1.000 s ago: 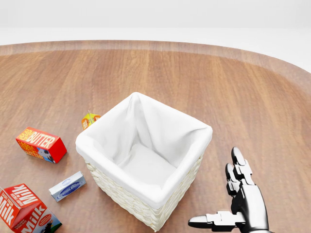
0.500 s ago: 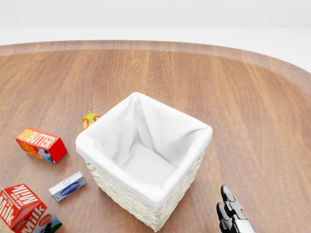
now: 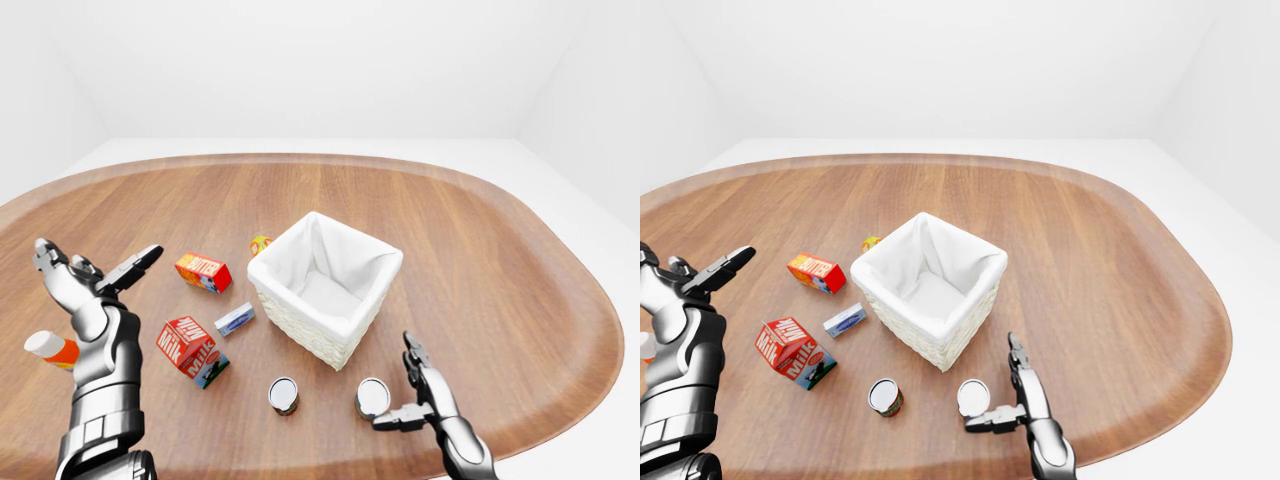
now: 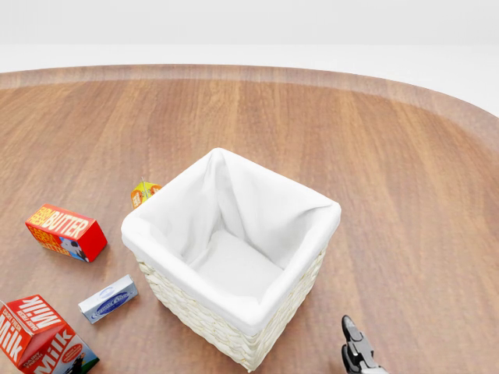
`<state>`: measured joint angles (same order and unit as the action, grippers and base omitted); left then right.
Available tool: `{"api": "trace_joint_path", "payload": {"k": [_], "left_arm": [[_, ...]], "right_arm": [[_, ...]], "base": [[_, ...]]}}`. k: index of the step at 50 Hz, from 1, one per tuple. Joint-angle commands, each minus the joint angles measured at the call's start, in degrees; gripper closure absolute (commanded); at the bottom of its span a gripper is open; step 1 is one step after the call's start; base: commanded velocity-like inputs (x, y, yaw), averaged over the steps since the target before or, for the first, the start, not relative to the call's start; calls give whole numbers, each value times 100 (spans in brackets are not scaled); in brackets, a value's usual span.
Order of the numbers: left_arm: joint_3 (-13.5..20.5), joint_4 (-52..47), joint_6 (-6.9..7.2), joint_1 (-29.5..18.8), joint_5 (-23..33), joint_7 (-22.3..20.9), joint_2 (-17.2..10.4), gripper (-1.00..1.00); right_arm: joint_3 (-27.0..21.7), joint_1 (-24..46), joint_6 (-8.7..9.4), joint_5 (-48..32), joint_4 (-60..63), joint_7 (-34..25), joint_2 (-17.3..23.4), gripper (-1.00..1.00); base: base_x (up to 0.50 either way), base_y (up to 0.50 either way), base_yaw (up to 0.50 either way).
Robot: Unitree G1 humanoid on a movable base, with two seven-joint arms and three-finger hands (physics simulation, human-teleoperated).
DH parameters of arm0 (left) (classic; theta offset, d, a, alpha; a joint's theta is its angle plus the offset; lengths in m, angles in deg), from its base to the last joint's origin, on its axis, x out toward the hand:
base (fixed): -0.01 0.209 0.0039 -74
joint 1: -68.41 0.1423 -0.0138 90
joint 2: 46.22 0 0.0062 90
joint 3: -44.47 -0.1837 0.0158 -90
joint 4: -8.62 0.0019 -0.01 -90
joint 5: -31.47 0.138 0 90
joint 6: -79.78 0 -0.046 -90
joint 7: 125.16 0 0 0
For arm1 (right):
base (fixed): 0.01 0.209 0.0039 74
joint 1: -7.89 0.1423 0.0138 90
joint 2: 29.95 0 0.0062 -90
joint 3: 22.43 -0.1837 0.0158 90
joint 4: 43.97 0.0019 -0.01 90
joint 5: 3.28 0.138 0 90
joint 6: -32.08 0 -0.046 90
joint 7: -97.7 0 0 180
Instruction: Pick up the alphabet soup, and put it in the basket.
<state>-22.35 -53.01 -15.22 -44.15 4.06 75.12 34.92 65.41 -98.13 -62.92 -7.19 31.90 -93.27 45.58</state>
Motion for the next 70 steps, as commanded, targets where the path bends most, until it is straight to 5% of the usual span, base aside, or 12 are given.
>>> {"api": "trace_joint_path", "payload": {"k": [1, 46, 65, 67, 69, 70], "left_arm": [[6, -70, 0, 35, -15, -7, 1, -100], [29, -131, 0, 45, 4, 6, 16, -100], [33, -231, 0, 82, -10, 10, 15, -100], [37, -237, 0, 84, -8, 7, 18, -100], [38, -223, 0, 78, -5, 0, 20, -100], [37, -213, 0, 73, -3, -2, 21, -100]], "right_arm": [[276, -89, 0, -549, 136, 341, -7, -100], [938, 393, 0, -1634, -781, 1437, -49, -100], [907, 1001, 0, -1761, -2316, 1699, -139, -100], [916, 1048, 0, -1800, -2419, 1729, -146, -87], [903, 1114, 0, -1834, -2623, 1806, -139, 100], [898, 1123, 0, -1835, -2668, 1811, -136, 100]], "base": [[0, 0, 0], [0, 0, 0], [0, 0, 0], [1, 0, 0], [1, 0, 0], [0, 0, 0]]}}
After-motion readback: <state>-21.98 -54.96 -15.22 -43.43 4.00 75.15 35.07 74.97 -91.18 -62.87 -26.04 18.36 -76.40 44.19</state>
